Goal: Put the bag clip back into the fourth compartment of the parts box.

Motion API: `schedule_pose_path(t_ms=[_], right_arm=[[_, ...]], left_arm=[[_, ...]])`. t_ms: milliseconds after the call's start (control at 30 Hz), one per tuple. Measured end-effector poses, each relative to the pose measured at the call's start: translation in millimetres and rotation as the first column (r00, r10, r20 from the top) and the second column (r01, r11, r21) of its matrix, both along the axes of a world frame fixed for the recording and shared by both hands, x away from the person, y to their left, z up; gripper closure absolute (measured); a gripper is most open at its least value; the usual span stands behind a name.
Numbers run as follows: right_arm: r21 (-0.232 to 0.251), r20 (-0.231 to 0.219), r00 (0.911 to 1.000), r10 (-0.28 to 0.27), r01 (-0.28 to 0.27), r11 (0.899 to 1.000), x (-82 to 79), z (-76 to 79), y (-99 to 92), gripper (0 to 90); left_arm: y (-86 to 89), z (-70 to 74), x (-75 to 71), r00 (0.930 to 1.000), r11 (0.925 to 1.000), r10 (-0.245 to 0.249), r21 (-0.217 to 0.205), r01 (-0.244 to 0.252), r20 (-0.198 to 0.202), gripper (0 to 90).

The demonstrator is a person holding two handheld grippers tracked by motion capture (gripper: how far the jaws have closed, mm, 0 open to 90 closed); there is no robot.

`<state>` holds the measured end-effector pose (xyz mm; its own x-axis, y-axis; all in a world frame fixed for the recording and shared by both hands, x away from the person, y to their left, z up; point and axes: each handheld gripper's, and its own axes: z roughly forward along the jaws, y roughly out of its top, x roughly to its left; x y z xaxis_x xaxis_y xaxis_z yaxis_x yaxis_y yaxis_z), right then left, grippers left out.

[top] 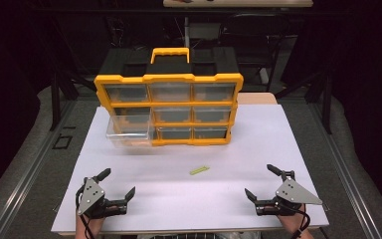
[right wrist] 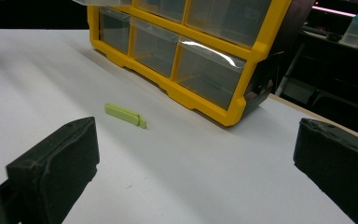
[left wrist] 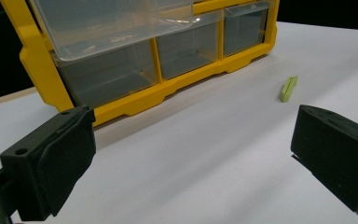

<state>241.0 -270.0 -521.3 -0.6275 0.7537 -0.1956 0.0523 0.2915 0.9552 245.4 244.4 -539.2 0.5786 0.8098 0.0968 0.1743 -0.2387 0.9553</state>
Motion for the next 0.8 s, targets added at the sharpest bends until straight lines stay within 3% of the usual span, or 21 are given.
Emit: schedule_pose_path(t_ms=[333, 633, 800], right_arm=[[-0.006, -0.017, 0.9996, 0.021, -0.021, 1.0, 4.0, -1.2, -0.3, 0.0], [-0.014, -0.03, 0.9992, 0.028, -0.028, 1.0, 5.4, -1.1, 0.2, 0.0], [-0.015, -0.035, 0.999, 0.027, -0.027, 1.0, 5.9, -1.1, -0.3, 0.0]], left_arm=[[-11.4, 0.0, 6.2, 0.9993, 0.9993, -0.024, 0.026, 0.025, -0.028, 0.1], [-20.4, 0.7, 13.0, 0.9974, 0.9983, -0.052, 0.025, 0.053, -0.051, 0.1], [-27.4, 1.6, 21.5, 0.9921, 0.9958, -0.078, 0.04, 0.083, -0.098, 0.1]])
